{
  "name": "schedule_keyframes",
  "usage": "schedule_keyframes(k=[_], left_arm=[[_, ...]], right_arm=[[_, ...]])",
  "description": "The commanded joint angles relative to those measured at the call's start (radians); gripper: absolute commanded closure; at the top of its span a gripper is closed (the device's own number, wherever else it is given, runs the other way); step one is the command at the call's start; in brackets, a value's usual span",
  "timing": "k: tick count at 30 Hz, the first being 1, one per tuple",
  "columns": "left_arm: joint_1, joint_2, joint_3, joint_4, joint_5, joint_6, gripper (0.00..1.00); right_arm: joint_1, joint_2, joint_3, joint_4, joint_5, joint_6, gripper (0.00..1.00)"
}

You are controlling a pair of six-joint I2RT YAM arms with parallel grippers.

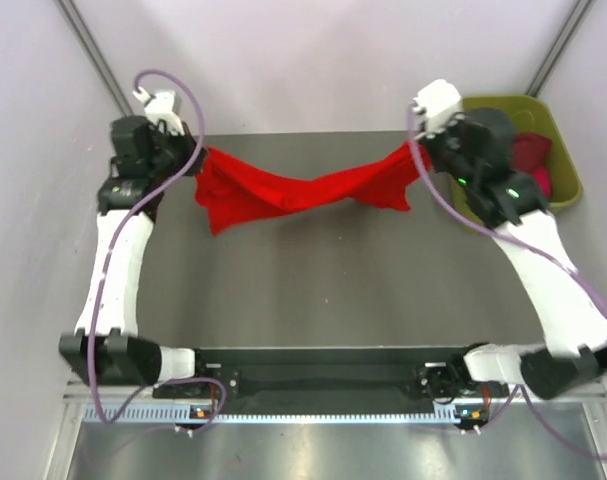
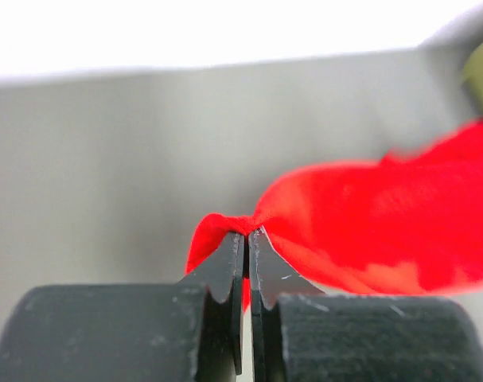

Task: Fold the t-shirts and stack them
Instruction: Flatten the tshirt out

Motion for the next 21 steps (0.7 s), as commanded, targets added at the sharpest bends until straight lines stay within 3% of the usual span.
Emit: schedule_keyframes(k=[1,3,6,11,17,21], left_arm=[[-0.001,-0.082,0.058,-0.083,0.02,0.059,1.0],[-0.001,-0.127,0.08,-0.091,0.009,0.076,1.0],[-0.001,-0.228,0.095,-0.065,-0.067,0.12,1.0],[-0.001,-0.224,0.057,-0.021,-0.173,0.186,1.0],[-0.002,0.01,0.095,-0.036,-0.114,0.17,1.0],[-0.001,0.278,0.179,-0.062,-0.086,0.121,1.0]], right_arm=[[-0.005,-0.21,-0.012,0.037,0.052,0.055,1.0],[-0.02,-0.291,0.014,0.003,0.032,0.072,1.0],[-0.138,-0.356,0.071,-0.072,-0.008,0.111,1.0],[-0.183,-0.37,0.018,0.01,0.006,0.103,1.0],[-0.184,-0.185,-0.114,0.144,-0.091,0.141,1.0],[-0.192,0.007,-0.176,0.239,-0.169,0.158,1.0]])
